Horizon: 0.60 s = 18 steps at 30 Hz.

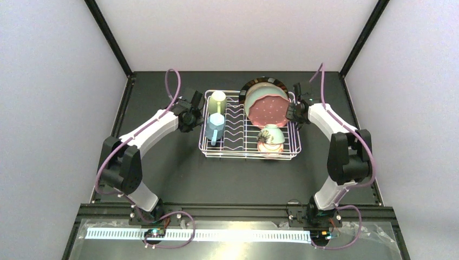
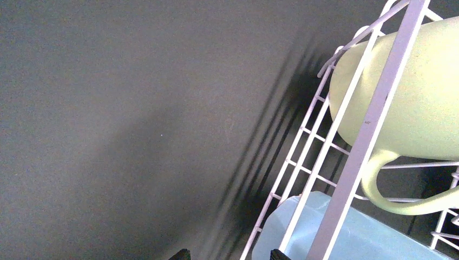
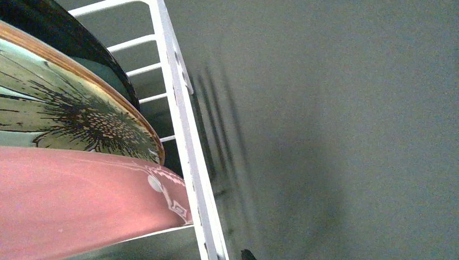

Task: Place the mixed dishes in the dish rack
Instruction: Move the dish rack to the center of the board.

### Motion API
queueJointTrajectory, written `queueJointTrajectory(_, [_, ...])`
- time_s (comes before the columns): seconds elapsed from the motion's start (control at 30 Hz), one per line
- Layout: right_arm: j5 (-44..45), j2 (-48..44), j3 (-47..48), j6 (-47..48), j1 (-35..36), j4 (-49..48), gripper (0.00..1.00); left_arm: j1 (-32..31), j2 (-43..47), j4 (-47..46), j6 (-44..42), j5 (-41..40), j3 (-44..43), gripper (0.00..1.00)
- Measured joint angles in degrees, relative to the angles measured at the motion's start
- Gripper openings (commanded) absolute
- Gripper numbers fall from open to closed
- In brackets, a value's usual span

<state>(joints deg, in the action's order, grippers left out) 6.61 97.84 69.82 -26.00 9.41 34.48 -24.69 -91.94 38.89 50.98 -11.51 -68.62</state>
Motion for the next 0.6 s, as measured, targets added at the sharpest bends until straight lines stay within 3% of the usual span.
queueJointTrajectory(0.43, [0.07, 1.01, 1.20, 0.59, 0.00, 0.68, 0.00, -0.02, 0.57, -0.83, 0.48, 0.24, 0.85, 0.84])
queueJointTrajectory(0.5, [0.07, 1.01, 1.20, 0.59, 0.00, 0.66, 0.09, -0.02, 0.85, -0.98, 0.61, 0.35, 1.20, 0.84])
queueJointTrajectory(0.6, [0.07, 1.01, 1.20, 0.63, 0.00, 0.66, 0.30, -0.11, 1.05, -1.01, 0.66, 0.31, 1.38, 0.85])
